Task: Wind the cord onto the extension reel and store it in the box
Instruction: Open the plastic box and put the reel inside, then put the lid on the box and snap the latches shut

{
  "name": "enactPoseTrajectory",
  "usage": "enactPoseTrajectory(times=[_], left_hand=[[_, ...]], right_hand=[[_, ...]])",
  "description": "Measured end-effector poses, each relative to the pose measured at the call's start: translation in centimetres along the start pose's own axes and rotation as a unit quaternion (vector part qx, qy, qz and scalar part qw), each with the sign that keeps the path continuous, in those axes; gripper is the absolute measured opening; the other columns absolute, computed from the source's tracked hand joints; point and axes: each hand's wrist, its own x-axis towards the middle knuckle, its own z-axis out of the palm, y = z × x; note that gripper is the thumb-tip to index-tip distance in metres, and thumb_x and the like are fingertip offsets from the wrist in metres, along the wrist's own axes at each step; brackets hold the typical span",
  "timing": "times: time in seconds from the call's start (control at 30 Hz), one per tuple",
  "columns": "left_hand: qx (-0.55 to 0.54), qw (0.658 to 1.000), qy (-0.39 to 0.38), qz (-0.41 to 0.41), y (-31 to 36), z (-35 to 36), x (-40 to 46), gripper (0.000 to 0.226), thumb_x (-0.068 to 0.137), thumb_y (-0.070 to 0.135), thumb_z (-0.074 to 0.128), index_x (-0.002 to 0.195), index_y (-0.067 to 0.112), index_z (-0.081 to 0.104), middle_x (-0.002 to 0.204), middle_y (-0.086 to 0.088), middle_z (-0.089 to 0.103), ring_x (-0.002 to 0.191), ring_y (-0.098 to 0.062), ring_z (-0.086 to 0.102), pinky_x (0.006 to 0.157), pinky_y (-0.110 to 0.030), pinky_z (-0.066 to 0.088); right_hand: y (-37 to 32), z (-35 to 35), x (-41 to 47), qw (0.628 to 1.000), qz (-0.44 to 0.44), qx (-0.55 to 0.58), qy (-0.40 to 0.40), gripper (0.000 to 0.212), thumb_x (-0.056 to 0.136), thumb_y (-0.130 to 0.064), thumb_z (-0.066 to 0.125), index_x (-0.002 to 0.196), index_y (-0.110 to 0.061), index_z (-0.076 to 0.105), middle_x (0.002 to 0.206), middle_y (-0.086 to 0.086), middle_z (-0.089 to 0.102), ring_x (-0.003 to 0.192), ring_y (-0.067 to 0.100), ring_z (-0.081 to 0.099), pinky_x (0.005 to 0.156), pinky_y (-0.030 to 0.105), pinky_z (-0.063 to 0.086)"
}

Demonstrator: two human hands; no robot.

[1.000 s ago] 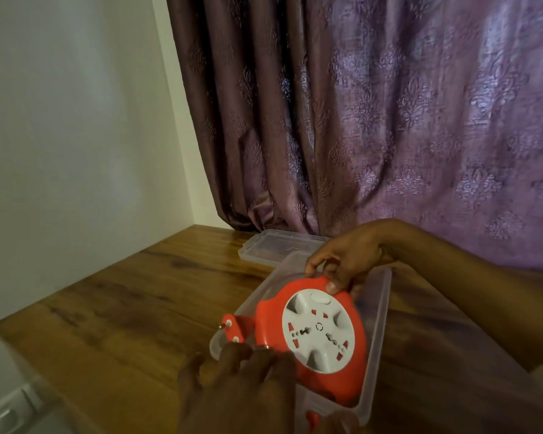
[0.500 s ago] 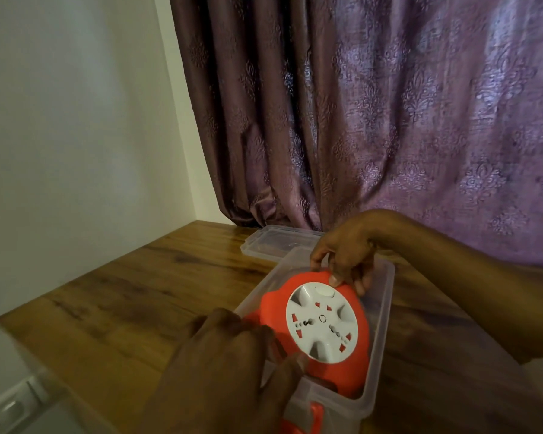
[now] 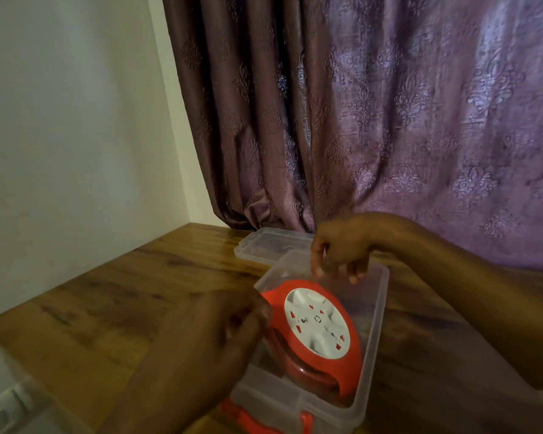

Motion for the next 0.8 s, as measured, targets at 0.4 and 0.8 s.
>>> enactPoseTrajectory(times=[0.4, 0.8], left_hand=[[0.096, 0.99, -0.103, 0.014, -12.4, 9.6, 15.0, 0.027, 0.094, 0.024, 0.048, 0.119, 0.022, 0.057, 0.128, -0.006, 0.058, 0.11, -0.021, 0.056, 0.094, -0.032, 0.043], [0.34, 0.919, -0.16, 0.121, -14.8, 16.5, 21.5, 0.035, 0.093, 0.032, 0.041, 0.124, 0.018, 0.05, 0.125, -0.006, 0.056, 0.114, -0.027, 0.052, 0.096, -0.045, 0.042]], right_hand=[[6.5, -0.9, 3.8, 0.965, -0.126, 0.107, 0.203, 0.025, 0.088, -0.01, 0.061, 0.112, -0.012, 0.066, 0.106, 0.006, 0.069, 0.093, 0.013, 0.062, 0.086, 0.022, 0.048], [8.6, -0.1, 6.3, 0.962, -0.122, 0.118, 0.216, 0.03, 0.091, -0.014, 0.057, 0.12, -0.019, 0.062, 0.115, 0.002, 0.065, 0.105, 0.012, 0.06, 0.09, 0.018, 0.044]])
